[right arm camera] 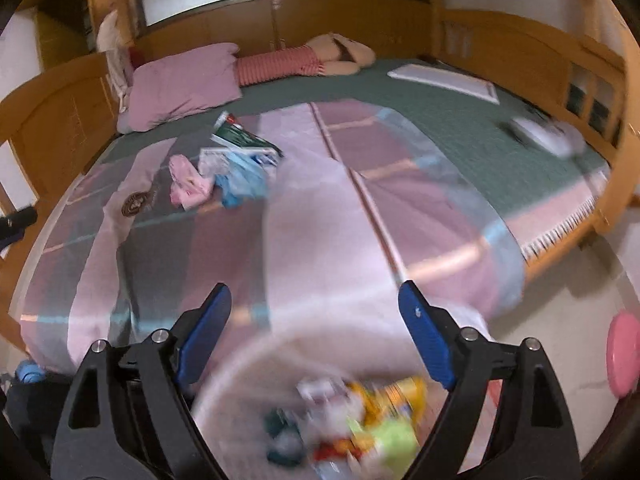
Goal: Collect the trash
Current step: 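Grasp the pink wrapper on the bed with the left gripper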
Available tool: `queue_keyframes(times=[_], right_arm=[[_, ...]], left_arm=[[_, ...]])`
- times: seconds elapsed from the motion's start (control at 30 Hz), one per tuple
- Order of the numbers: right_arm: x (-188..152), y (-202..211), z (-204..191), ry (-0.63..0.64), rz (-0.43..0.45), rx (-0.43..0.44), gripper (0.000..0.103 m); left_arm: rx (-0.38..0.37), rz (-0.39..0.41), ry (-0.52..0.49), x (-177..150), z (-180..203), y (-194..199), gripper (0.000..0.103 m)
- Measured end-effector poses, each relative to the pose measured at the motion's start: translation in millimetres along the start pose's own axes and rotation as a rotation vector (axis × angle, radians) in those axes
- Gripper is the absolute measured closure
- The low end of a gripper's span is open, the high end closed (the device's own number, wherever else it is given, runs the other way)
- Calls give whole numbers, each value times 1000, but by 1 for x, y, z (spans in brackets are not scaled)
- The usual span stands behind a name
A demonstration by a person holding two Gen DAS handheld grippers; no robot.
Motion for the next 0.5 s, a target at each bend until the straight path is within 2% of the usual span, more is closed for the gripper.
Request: queue_keyframes(times=[0.1,0.17,0.27,0.33,0.37,0.5], right_arm=[[26,-34,-33,80,19,-21,19],[43,-62,-58,108,-2,-7,19],[53,-90,-84,116,-38,36,19],[53,-101,-95,109,-55,30,19],[50,-106,-99,94,-76,56,19],[32,-108,-103,56,-118,82,19]], left_arm=[[57,-10,31,10,-21,-30,16],[79,-29,50,16,-34,-53,13],[67,-102,94,26,-47,-94,11],[57,-133,87,40,-43,-127,11],[53,-130,72,44,-37,-138,10],[-10,-152,-50,64,4,-198,9]])
Point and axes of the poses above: each gripper's, at about its wrist camera, not at the fingertips, and y roughly against the way its jaws point, z to its right, x to its top, the point moved 1 cm from there along -y, roughly the way its jaws point, and after that the axes turned 5 degrees about x, right-handed, at the moved point
